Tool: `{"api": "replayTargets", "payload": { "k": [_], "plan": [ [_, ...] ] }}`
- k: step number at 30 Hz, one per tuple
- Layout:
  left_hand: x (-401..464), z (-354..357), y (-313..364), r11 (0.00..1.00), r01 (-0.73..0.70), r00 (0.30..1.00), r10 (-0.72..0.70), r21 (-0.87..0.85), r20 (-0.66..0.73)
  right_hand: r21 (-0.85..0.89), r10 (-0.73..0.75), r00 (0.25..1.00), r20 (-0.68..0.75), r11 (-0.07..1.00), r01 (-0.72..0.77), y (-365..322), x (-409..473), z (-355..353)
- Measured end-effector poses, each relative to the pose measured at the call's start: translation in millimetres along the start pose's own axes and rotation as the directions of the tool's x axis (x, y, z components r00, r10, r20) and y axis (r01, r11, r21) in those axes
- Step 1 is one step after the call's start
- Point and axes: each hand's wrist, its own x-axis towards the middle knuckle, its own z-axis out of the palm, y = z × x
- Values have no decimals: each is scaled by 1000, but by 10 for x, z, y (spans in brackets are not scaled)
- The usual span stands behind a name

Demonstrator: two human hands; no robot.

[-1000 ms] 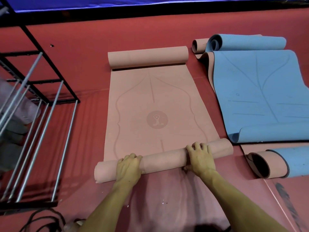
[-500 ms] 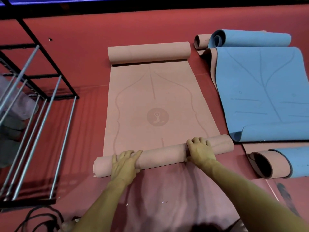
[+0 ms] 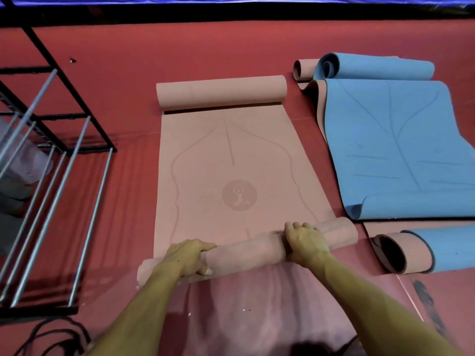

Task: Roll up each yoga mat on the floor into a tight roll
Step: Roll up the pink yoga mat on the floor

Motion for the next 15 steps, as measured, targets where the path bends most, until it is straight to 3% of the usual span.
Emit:
{"api": "replayTargets", "payload": {
  "k": [8,15],
  "plan": [
    [-29,-75,26,999,-36,999,37,26,-18,5,43,999,-14,999,-43,-15,6,47],
    [51,73,59,988,56,985,-31,141,-171,-30,21,999,-39,999,-22,-10,73,2]
  ]
}}
